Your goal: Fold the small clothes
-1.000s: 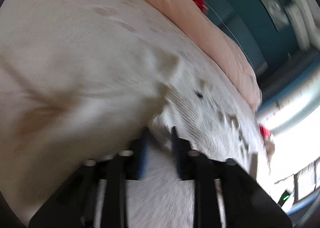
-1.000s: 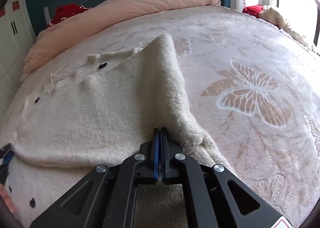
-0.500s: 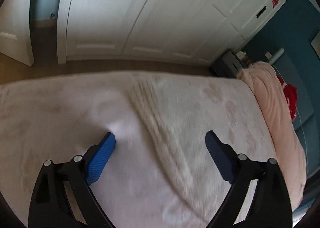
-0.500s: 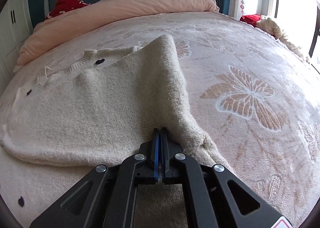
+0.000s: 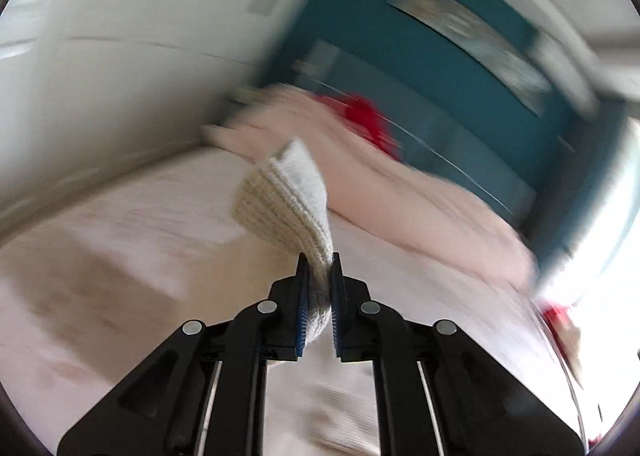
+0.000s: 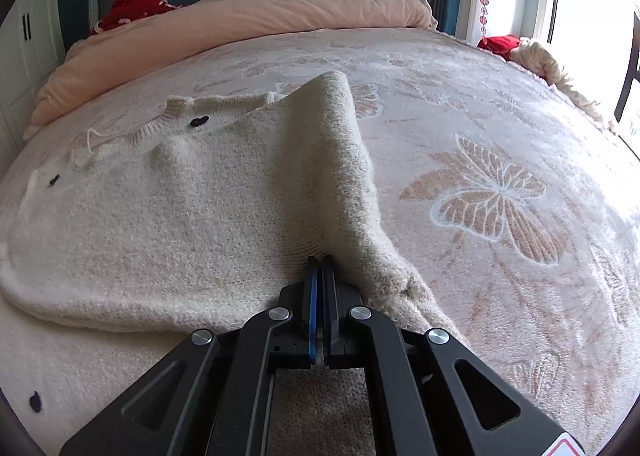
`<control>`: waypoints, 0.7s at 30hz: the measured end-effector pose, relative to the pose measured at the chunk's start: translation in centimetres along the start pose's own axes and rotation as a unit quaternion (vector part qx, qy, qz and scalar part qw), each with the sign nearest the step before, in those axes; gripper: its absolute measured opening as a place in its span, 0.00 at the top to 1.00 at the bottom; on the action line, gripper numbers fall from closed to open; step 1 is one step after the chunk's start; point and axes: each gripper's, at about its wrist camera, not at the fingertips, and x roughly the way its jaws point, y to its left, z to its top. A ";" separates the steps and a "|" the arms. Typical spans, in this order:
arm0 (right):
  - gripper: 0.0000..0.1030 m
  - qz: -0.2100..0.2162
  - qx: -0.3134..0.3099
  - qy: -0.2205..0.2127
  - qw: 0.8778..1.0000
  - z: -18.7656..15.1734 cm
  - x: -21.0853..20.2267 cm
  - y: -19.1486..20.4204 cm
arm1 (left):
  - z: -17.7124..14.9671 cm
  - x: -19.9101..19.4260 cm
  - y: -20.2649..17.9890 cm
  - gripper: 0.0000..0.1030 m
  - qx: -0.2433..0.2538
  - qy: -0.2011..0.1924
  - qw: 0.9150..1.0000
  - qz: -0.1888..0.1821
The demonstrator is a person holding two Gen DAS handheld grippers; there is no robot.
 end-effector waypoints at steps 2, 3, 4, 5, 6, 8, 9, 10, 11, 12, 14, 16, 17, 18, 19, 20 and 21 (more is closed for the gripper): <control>1.00 0.015 0.012 0.000 1.000 0.0 0.0 -0.5 | -3.9 2.3 -6.1 0.89 0.017 0.054 0.997 -0.053; 1.00 0.022 0.018 0.001 1.000 0.0 0.0 -0.7 | -5.9 3.6 -8.1 0.87 0.027 0.081 0.994 -0.067; 1.00 0.032 0.025 0.001 0.999 0.1 0.0 -1.1 | -8.4 4.8 -9.8 0.83 0.038 0.111 0.990 -0.078; 1.00 0.039 0.031 0.001 0.999 0.1 0.0 -1.4 | -11.3 6.3 -11.2 0.71 0.049 0.149 0.984 -0.084; 1.00 0.047 0.037 0.001 0.998 0.1 0.1 -1.6 | -14.4 7.8 -11.9 0.61 0.053 0.186 0.978 -0.078; 1.00 0.064 0.051 0.003 0.997 0.1 0.1 -2.2 | -19.3 9.2 -11.5 0.54 0.044 0.225 0.972 -0.049; 1.00 0.070 0.056 0.005 0.996 0.1 0.2 -2.4 | -21.0 9.1 -10.3 0.53 0.021 0.234 0.971 -0.040; 1.00 0.078 0.062 0.006 0.995 0.2 0.1 -2.6 | -21.8 8.2 -8.5 0.49 -0.008 0.237 0.971 -0.039; 1.00 0.087 0.068 0.006 0.994 0.2 0.0 -2.9 | -22.0 7.5 -7.0 0.46 -0.039 0.236 0.970 -0.040; 0.99 0.097 0.075 0.005 0.992 0.2 -0.2 -3.2 | -21.5 6.7 -4.5 0.40 -0.074 0.228 0.970 -0.037; 0.92 0.094 0.081 0.005 0.992 0.5 -1.3 -3.4 | -20.4 5.5 -1.2 0.33 -0.104 0.206 0.973 -0.023; 0.62 0.075 0.076 -0.002 0.994 0.9 -3.0 -2.4 | -18.8 3.5 2.4 0.31 -0.123 0.175 0.977 -0.004; 0.51 0.091 0.083 -0.007 0.992 1.0 -3.8 -1.7 | -18.3 3.2 3.6 0.29 -0.140 0.166 0.976 0.002; 0.39 0.116 0.091 -0.012 0.989 1.2 -4.5 -0.9 | -17.2 3.7 5.3 0.29 -0.171 0.160 0.972 0.005; 0.38 0.148 0.092 -0.010 0.985 1.5 -5.0 0.5 | -16.8 3.7 7.0 0.28 -0.207 0.156 0.966 0.006; 0.38 0.174 0.087 -0.002 0.981 1.9 -5.1 1.9 | -16.0 4.3 9.1 0.28 -0.263 0.148 0.954 0.000; 0.36 0.197 0.080 0.009 0.977 2.3 -5.0 3.3 | -16.1 4.3 10.1 0.28 -0.294 0.144 0.945 -0.003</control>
